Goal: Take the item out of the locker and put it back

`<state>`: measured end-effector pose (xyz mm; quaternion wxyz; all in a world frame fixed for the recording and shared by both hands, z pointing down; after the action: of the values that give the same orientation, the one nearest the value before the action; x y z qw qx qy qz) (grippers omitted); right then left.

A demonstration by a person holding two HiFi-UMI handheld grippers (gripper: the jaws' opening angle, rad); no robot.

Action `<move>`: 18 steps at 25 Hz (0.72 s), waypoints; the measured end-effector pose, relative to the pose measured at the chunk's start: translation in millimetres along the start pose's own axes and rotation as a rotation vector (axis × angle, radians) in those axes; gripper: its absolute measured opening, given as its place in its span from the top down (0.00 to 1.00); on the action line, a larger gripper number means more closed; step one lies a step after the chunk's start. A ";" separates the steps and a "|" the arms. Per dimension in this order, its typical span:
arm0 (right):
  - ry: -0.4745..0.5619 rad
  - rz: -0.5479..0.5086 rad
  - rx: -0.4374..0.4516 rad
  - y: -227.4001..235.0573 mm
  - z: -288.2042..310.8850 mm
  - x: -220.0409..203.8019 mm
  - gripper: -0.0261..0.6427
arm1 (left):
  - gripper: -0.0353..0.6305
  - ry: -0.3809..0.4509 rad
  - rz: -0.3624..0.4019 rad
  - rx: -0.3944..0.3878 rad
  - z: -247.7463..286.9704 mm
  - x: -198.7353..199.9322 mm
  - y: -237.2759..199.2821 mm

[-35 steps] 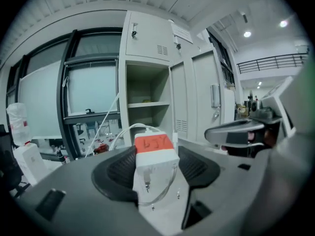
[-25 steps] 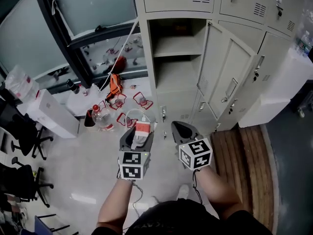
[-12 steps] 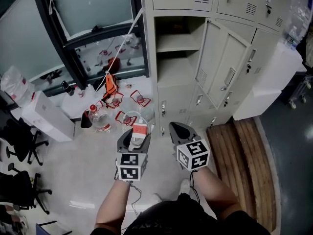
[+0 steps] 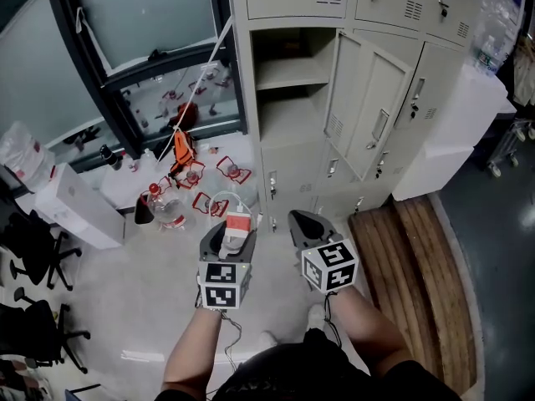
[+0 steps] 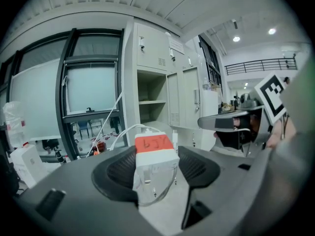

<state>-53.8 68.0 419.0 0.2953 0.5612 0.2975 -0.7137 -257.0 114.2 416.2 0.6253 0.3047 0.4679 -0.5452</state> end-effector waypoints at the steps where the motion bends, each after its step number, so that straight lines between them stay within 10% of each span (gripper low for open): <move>1: 0.001 0.001 -0.003 4.3 -1.2 0.0 0.97 | 0.54 0.001 0.000 -0.002 2.8 1.5 3.0; 18: 0.000 -0.011 0.002 108.7 6.4 -9.5 0.97 | 0.54 0.002 -0.013 -0.009 91.7 23.0 64.2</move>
<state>26.1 -6.6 419.4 0.2908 0.5599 0.3001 -0.7155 -172.5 37.4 421.2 0.6228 0.2994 0.4730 -0.5466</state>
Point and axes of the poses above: the fingertips, and each gripper's own axes: z forward along the fingers, y to its right, x out of its top, the point moved 10 cm from there along -z, backward along the fingers, and after that the axes turned 13 degrees about -z, right-handed, at the moved point
